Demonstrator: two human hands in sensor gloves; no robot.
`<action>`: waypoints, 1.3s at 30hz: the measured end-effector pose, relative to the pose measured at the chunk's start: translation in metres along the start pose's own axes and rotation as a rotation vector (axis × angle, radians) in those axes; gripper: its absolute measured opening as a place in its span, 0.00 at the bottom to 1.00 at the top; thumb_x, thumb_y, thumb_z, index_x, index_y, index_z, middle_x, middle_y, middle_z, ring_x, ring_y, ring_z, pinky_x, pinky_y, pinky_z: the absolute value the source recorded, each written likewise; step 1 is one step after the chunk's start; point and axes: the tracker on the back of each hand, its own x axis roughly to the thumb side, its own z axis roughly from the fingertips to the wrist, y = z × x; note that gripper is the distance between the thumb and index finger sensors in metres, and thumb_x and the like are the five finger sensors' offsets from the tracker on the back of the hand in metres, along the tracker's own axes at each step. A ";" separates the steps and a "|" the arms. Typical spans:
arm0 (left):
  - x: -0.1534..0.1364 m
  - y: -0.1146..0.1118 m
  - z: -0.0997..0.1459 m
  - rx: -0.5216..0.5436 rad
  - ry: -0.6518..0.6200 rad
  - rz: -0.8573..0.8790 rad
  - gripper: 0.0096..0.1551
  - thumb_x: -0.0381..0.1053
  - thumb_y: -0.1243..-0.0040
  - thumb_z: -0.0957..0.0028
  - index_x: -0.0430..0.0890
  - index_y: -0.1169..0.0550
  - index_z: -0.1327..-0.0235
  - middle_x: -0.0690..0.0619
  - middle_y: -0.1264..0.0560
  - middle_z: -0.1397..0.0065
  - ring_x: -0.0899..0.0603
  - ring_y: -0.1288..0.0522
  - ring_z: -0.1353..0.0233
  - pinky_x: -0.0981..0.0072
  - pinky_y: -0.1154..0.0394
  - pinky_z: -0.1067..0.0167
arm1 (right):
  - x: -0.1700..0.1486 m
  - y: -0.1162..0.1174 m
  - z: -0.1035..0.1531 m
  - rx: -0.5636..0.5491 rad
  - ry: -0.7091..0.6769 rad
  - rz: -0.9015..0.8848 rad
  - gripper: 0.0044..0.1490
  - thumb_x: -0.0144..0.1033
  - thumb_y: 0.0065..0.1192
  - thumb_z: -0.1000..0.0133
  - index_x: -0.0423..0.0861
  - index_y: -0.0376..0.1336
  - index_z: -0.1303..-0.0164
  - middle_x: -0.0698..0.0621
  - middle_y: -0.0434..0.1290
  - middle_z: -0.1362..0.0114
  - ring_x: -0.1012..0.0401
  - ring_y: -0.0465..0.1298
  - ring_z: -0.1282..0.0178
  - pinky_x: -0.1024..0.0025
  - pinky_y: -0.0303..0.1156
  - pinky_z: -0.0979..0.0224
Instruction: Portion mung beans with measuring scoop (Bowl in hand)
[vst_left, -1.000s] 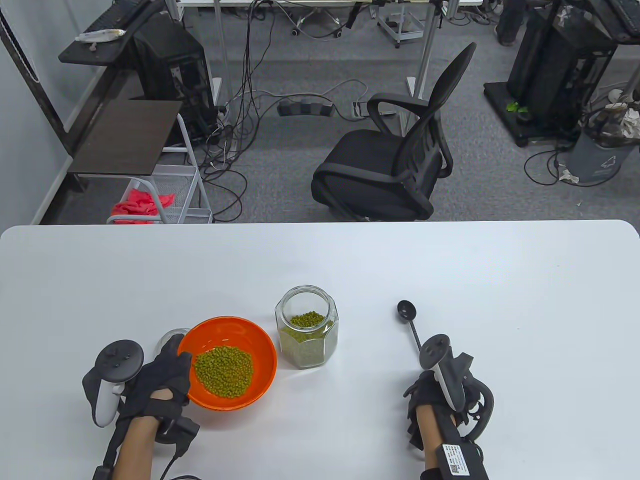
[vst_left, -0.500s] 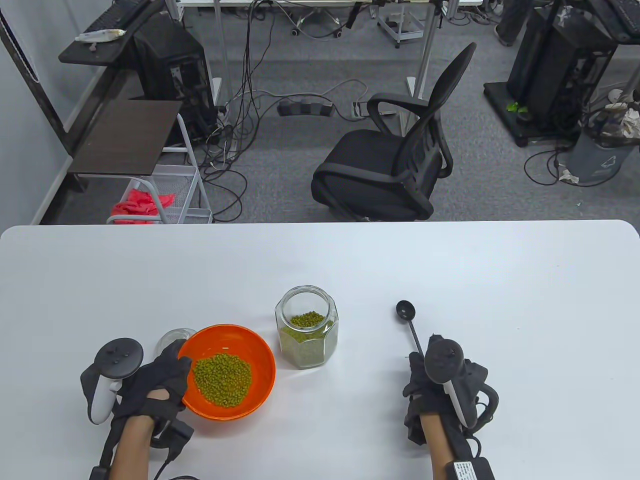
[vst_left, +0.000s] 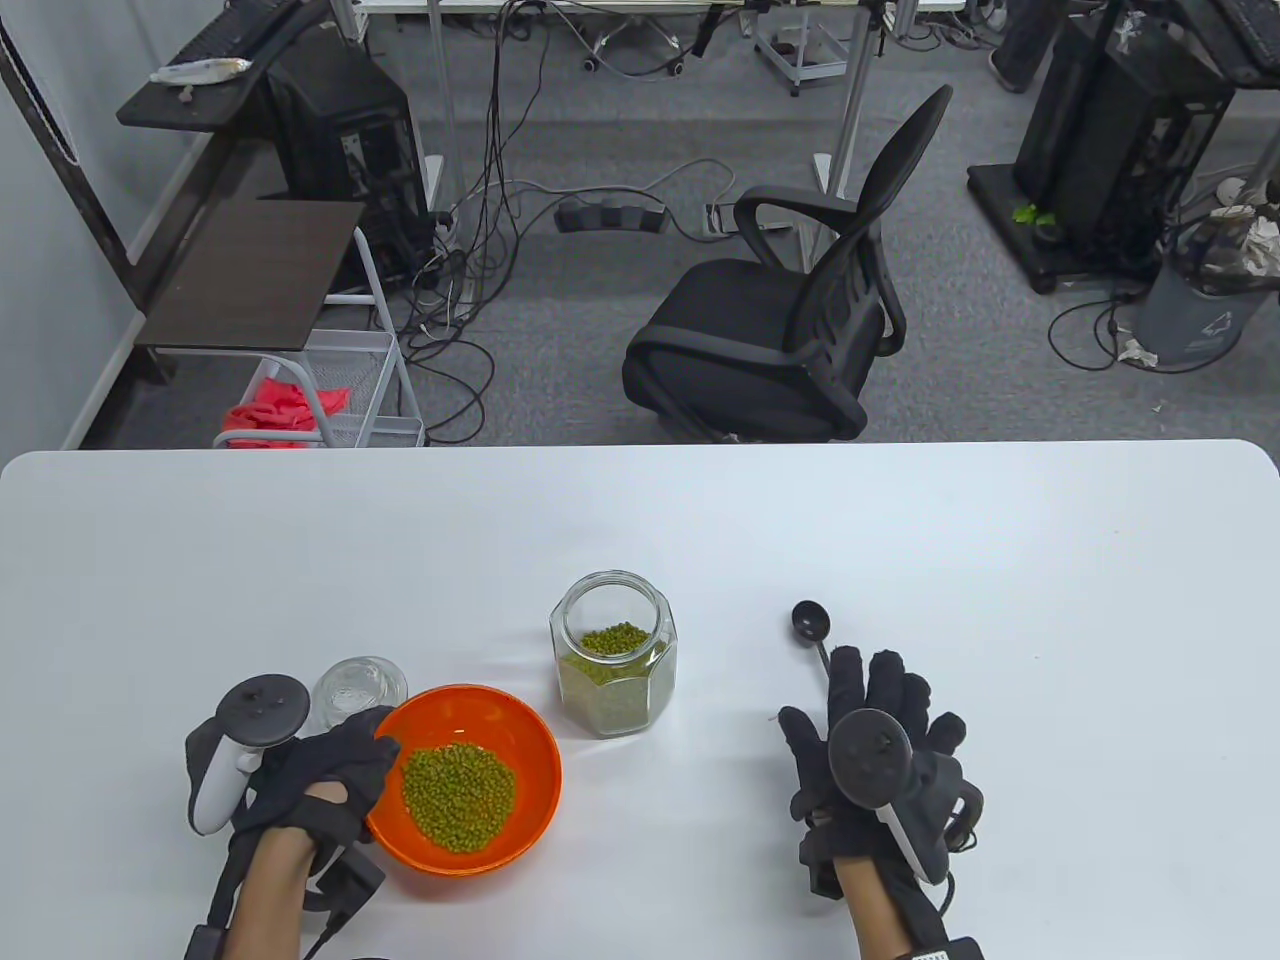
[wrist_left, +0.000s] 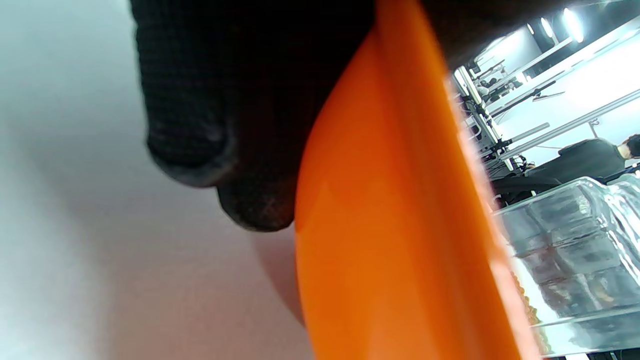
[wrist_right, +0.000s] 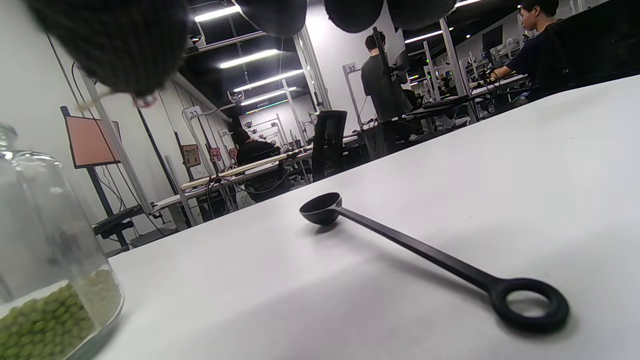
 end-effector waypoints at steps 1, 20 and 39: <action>-0.001 -0.001 -0.001 -0.007 0.004 0.003 0.34 0.52 0.48 0.41 0.44 0.35 0.22 0.46 0.25 0.31 0.40 0.08 0.52 0.66 0.11 0.62 | 0.000 0.001 0.000 0.004 -0.003 0.003 0.51 0.54 0.70 0.53 0.48 0.56 0.21 0.36 0.52 0.17 0.34 0.54 0.17 0.20 0.41 0.27; 0.001 -0.016 -0.007 0.012 0.096 -0.209 0.33 0.56 0.48 0.39 0.43 0.34 0.24 0.51 0.22 0.34 0.47 0.07 0.54 0.70 0.11 0.63 | 0.008 -0.002 0.006 -0.004 -0.055 -0.028 0.51 0.55 0.70 0.52 0.47 0.56 0.21 0.35 0.53 0.17 0.34 0.55 0.18 0.20 0.41 0.28; 0.061 0.000 0.032 0.379 -0.067 -0.582 0.44 0.68 0.44 0.43 0.48 0.38 0.19 0.48 0.29 0.26 0.38 0.15 0.37 0.55 0.16 0.46 | -0.002 0.003 0.003 0.036 -0.022 -0.065 0.50 0.54 0.70 0.52 0.46 0.56 0.21 0.35 0.54 0.18 0.34 0.56 0.18 0.20 0.42 0.28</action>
